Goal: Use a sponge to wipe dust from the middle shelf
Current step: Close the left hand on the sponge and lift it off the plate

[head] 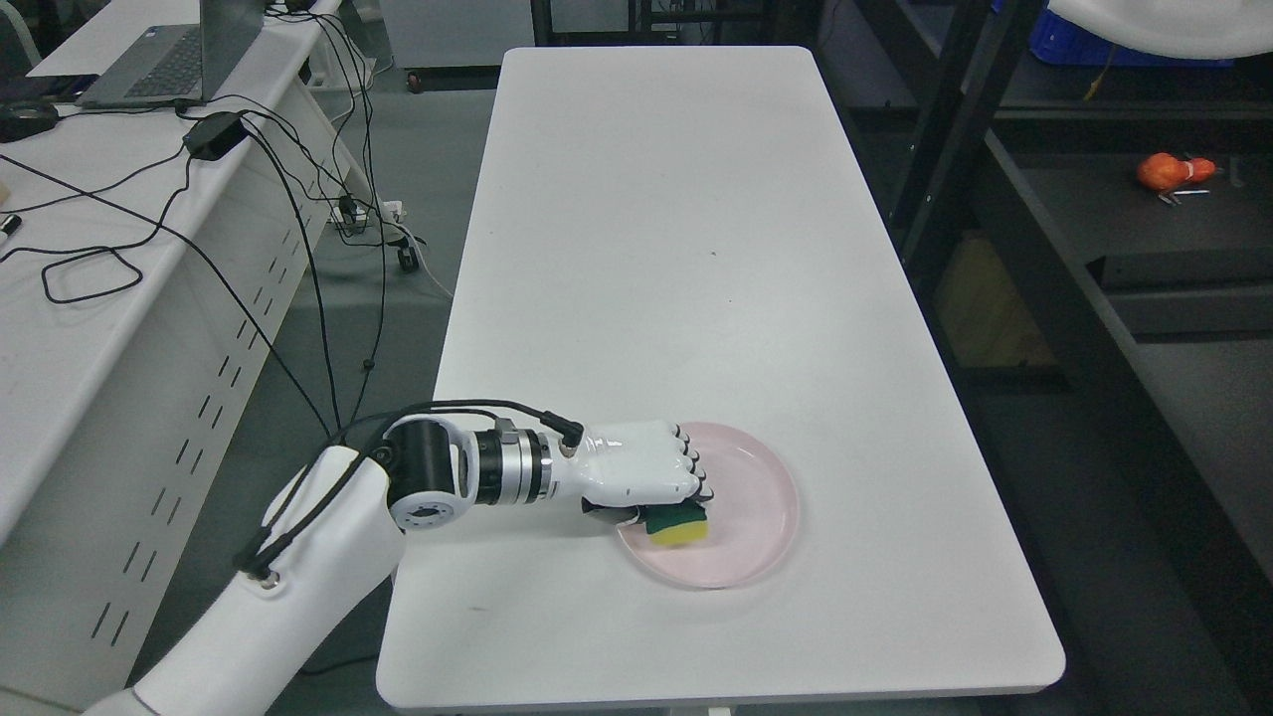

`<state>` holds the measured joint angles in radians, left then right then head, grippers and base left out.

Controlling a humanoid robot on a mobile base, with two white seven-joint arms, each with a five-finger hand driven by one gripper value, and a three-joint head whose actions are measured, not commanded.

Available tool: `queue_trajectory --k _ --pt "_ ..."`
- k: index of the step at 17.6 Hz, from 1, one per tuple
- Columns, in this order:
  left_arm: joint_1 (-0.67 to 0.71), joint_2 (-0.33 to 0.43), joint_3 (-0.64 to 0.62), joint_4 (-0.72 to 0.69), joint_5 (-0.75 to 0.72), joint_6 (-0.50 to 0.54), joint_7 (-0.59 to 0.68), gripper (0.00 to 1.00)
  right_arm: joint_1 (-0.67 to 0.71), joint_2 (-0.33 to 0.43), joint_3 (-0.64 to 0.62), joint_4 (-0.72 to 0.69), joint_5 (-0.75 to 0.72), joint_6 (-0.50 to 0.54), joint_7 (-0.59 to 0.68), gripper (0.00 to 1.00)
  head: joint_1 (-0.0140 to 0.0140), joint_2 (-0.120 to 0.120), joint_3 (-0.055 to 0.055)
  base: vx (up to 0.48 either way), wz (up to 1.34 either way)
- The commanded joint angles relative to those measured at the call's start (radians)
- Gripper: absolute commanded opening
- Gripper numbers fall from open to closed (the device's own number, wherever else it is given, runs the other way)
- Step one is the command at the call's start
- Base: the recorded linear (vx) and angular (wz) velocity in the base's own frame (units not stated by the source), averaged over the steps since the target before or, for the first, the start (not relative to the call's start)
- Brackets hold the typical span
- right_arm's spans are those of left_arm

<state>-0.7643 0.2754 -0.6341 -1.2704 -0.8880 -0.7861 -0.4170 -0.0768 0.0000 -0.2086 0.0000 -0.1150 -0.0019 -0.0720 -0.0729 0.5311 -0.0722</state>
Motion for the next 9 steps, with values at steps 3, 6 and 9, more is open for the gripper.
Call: queue_trajectory --k 3,6,9 --pt "-0.003 0.027 0.157 -0.039 0.176 0.001 0.004 0.0 0.0 -0.017 0.0 -0.017 0.0 0.072 0.0 1.0 0.0 0.0 0.0 0.0 0.0" --pt "0.01 0.045 0.204 -0.124 0.274 0.001 0.01 0.0 -0.001 -0.017 0.0 -0.017 0.0 0.072 0.0 1.0 0.0 0.0 0.0 0.0 0.0" --pt "0.017 0.048 0.257 -0.22 0.362 0.001 0.012 0.0 0.0 -0.017 0.0 -0.017 0.0 0.072 -0.002 1.0 0.0 0.0 0.0 0.0 0.0"
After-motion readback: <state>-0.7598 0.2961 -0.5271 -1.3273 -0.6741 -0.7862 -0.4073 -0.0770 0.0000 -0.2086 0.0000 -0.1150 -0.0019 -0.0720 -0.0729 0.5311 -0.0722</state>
